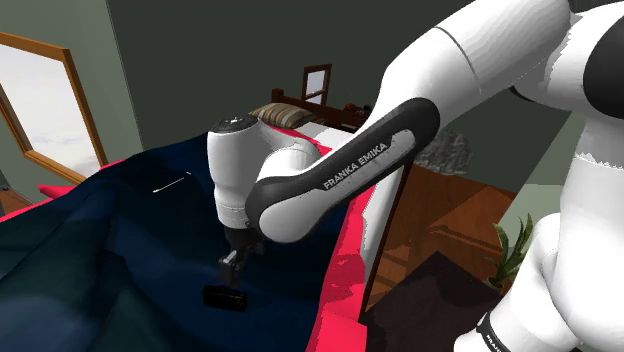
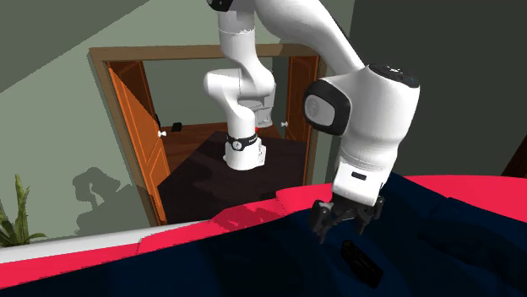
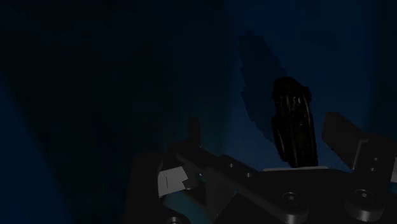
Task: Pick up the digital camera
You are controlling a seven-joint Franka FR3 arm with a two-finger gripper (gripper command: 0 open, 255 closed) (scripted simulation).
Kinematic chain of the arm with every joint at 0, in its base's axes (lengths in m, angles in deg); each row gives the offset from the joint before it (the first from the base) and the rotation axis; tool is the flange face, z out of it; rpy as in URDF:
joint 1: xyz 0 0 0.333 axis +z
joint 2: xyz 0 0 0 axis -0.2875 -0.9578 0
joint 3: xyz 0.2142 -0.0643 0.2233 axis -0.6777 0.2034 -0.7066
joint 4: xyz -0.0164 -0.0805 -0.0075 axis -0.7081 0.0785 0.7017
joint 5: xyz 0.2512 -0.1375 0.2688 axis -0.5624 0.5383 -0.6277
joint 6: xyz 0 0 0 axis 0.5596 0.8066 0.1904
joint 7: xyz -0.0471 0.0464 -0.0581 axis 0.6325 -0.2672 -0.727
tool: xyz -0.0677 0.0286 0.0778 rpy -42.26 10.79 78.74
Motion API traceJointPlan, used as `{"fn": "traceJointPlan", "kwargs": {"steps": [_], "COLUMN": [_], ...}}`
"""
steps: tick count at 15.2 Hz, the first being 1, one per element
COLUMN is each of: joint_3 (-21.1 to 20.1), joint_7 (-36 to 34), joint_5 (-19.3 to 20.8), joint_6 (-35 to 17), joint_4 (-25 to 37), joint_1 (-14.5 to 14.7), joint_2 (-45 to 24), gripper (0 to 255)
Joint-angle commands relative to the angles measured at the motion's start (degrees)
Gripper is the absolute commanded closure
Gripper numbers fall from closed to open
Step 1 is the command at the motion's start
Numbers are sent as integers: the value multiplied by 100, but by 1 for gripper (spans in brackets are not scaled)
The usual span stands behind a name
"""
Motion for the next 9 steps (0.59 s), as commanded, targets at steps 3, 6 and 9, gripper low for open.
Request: {"fn": "traceJointPlan", "kwargs": {"steps": [3,6,9], "joint_3": [-42,-6,46], "joint_7": [-136,-184,-250], "joint_5": [334,408,500], "joint_6": [-9,-126,-295], "joint_4": [569,579,562], "joint_1": [326,370,408], "joint_2": [-745,-886,-1051], "gripper": [0,0,0]}}
